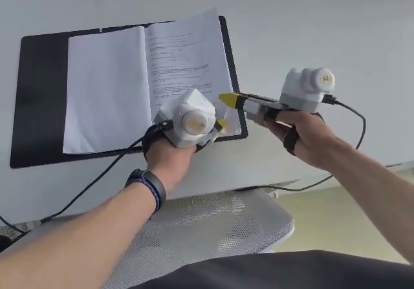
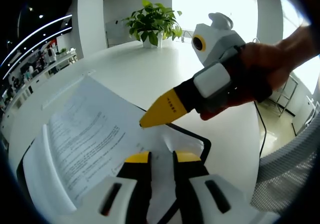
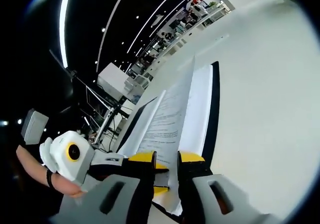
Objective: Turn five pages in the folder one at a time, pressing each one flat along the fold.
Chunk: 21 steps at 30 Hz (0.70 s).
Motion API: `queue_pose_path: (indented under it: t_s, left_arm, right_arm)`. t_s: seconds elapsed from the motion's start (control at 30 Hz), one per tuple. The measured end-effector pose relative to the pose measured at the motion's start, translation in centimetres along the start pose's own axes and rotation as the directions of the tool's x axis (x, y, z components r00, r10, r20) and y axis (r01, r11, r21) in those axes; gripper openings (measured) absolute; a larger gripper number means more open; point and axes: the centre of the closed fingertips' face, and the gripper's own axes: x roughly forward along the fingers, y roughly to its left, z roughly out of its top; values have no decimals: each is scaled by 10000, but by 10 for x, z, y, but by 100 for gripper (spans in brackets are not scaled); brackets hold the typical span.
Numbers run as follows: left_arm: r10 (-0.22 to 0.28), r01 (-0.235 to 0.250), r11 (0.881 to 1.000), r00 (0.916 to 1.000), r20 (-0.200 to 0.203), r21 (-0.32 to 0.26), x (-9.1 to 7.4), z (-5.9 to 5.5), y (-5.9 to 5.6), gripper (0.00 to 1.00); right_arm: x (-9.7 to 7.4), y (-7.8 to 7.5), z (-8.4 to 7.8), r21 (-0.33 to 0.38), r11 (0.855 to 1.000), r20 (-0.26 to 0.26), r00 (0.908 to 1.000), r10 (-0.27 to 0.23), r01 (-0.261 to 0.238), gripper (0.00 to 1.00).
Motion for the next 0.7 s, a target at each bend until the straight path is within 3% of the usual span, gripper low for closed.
queue_pose_path:
  t_s: [0.17,0.37,0.5,0.7]
  left_arm:
    - [-52,52,10000,10000,42,-76,0,0,0,15]
    - [-172,171,9998,9998,-40,-115,0,1,-2,18]
    - [-451,449,9982,9990,-50,-397,-3,1,-8,28]
    - [-447,438,9966,9989,-121,-693,-13,1,-6,39]
  right_arm:
    - [1,-6,0,256,9991,-6,9994,-342,342,0]
    - [0,-10,0,606,9971,-5,9989,-458,458,0]
    - [0,-7,1,738,9964,60,9991,-431,426,0]
    - [-2,-6,5,991,9940,308,9983,-486,454,0]
